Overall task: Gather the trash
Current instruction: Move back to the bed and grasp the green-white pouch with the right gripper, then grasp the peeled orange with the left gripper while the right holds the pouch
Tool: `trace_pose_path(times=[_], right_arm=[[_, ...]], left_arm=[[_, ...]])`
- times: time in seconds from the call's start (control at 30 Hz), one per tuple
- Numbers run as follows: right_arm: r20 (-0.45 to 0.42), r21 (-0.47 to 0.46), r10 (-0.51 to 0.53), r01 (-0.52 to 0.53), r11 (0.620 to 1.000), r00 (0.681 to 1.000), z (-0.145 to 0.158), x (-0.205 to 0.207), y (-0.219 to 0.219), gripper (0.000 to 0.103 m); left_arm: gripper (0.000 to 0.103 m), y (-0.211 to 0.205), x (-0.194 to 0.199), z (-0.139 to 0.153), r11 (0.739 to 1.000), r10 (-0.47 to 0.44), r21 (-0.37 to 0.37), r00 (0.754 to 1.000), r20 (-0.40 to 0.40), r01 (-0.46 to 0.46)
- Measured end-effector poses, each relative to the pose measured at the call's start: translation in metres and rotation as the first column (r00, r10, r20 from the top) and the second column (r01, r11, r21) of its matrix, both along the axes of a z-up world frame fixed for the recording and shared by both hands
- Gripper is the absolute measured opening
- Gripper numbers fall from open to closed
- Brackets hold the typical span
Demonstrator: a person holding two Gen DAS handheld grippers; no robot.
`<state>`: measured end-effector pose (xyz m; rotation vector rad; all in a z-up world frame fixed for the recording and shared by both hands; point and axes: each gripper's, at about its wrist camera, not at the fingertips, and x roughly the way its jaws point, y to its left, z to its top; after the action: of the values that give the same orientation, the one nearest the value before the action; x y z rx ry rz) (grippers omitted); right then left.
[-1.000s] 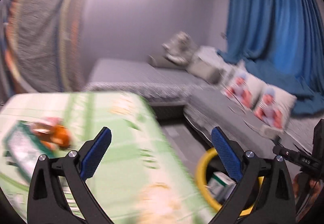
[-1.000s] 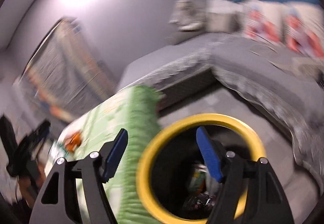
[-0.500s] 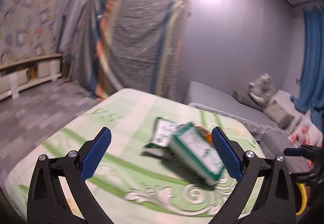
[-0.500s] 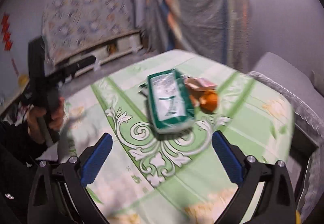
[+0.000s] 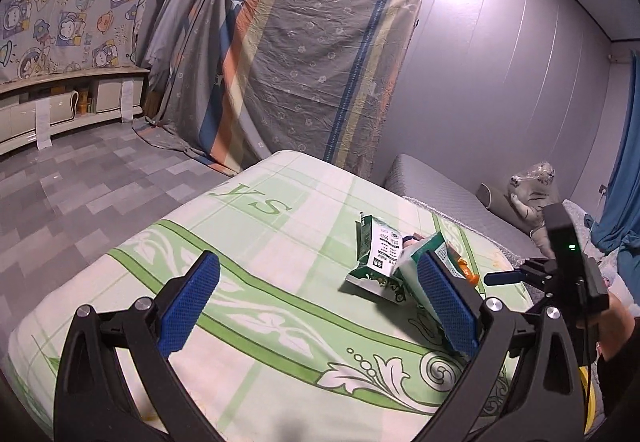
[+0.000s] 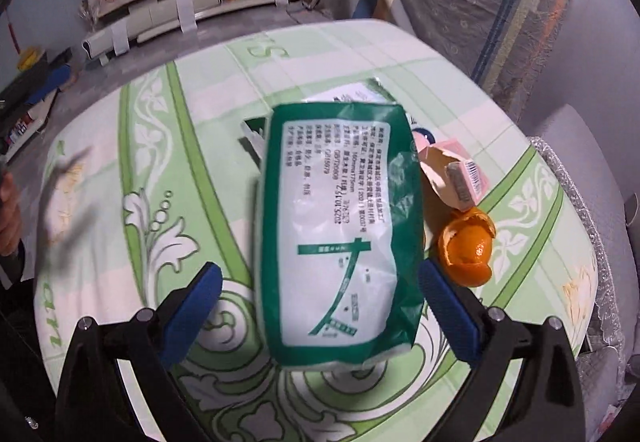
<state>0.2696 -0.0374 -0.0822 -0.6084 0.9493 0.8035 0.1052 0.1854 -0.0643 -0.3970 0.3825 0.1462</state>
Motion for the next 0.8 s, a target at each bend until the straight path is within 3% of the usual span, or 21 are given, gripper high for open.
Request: trace_pose_path(times=[0.27,0.37,0.4,0.47,0.57,0.8], right_arm=[[-0.065,-0.046,-0.065,0.063,0.997,0.996,-0.034,0.035,0.009,0.095],[-0.091,-0.019,-0.097,0.095,0.995,0.991,-0.037,0.04,0.008,0.094],[-0.114,0.009,-0.113,0.115,0.993,0.987,-0.035,0.042,0.006,0.09],[-0.151,0.039,-0.149,0.156,0.987,0.977,-0.029,0.043,0.0,0.064],[-0.175,0.093,-0.186,0.204,0.974,0.967,-0.021,0.045,-0.017,0.048],[-0.231,0.223,-0.245,0.297,0.929,0.941,0.002,0.034,-0.066,0.044]], left_arm=[[0.095,-0.002,0.01,-0.011,1.0,-0.032,0.0,0.999,-0.035,0.032],[0.095,-0.006,0.013,-0.014,0.999,-0.044,0.009,0.998,-0.052,0.044],[0.095,-0.007,0.013,-0.014,0.999,-0.046,0.013,0.997,-0.056,0.047],[0.095,-0.01,0.015,-0.014,0.998,-0.048,0.026,0.997,-0.065,0.05],[0.095,-0.015,0.02,-0.014,0.997,-0.05,0.048,0.995,-0.086,0.054],[0.095,-0.034,0.03,-0.012,0.991,-0.081,0.1,0.989,-0.121,0.093]])
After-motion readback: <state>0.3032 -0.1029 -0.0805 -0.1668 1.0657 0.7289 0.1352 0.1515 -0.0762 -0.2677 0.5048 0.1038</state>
